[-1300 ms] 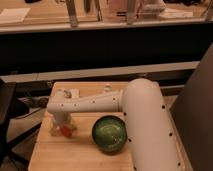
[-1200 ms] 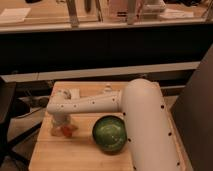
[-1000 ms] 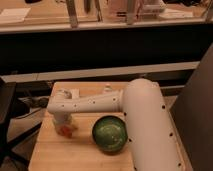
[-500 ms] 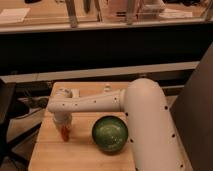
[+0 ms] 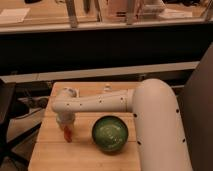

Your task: Drag the pepper across the table

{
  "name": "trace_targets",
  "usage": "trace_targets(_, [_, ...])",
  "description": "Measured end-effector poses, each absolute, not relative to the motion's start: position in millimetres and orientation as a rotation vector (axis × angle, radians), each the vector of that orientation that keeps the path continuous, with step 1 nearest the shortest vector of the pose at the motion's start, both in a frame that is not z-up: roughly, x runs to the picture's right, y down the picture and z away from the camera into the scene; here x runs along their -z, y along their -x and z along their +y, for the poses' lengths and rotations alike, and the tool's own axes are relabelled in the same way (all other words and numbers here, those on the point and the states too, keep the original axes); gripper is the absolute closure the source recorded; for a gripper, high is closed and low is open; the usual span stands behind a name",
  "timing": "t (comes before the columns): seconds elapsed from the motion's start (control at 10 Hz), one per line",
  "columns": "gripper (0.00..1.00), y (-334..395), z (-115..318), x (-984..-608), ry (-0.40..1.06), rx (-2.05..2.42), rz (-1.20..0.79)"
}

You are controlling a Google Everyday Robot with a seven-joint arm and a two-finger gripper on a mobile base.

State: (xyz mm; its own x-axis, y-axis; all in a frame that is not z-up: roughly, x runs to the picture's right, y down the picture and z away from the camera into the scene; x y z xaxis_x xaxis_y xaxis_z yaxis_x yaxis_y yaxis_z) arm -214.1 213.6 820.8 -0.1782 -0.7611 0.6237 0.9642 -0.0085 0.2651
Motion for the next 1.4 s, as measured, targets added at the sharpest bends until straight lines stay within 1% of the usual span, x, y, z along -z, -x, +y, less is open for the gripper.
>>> trace_targets(0.7, [1.0, 189.0, 215.8, -814.2, 0.346, 1.55, -0.764])
trace_targets(1.4, [1.0, 143.9, 205.8, -807.7, 0.337, 1.482, -0.763])
